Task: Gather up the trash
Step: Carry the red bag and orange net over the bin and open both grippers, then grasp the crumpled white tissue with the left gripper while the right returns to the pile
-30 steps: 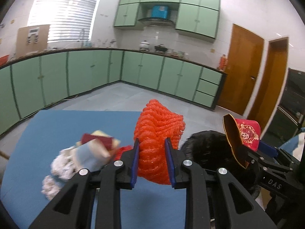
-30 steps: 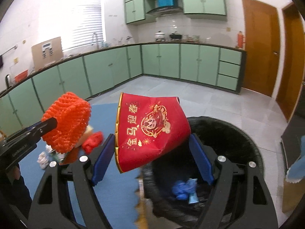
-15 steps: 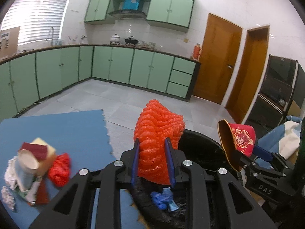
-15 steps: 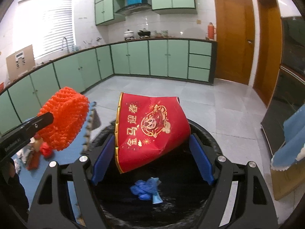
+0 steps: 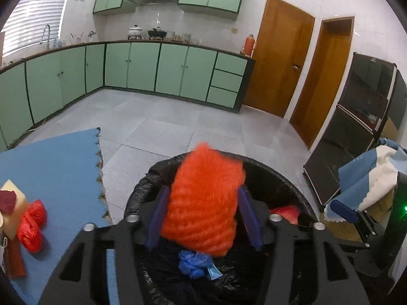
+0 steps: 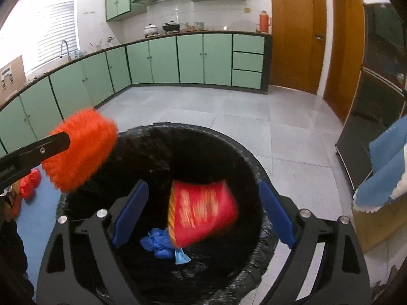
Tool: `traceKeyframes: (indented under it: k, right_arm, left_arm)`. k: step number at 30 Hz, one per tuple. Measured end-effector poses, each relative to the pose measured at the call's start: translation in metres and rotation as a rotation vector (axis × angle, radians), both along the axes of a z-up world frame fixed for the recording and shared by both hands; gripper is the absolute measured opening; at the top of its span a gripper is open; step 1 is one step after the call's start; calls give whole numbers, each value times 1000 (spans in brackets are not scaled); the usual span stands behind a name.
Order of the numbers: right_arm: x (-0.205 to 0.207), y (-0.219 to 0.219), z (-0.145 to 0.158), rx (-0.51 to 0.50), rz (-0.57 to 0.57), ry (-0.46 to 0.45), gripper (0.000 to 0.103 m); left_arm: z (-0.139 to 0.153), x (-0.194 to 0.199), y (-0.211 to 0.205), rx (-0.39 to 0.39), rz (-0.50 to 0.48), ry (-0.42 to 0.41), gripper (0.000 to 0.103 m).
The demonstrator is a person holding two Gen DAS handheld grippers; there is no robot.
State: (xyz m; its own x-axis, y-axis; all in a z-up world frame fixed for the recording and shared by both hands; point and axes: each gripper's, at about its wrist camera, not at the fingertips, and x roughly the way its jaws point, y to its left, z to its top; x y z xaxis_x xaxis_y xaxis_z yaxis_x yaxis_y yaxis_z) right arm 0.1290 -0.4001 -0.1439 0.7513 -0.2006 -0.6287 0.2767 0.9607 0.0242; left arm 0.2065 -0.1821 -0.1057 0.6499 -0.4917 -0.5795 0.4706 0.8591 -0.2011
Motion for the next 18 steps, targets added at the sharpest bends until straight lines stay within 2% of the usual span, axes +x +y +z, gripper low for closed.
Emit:
traceKeyframes:
  k: [3, 10, 18]
  right_arm:
    - [-5, -7, -3, 10, -21, 4, 89]
    - [-11, -1, 1, 21, -18, -10, 90]
    - [-6, 44, 23, 23, 59, -44, 90]
  left_arm:
    - [-3, 0, -2, 4, -9, 5, 65]
    - [2, -1, 12, 1, 29, 1, 67]
    - [20, -20, 69, 17, 102, -70, 69]
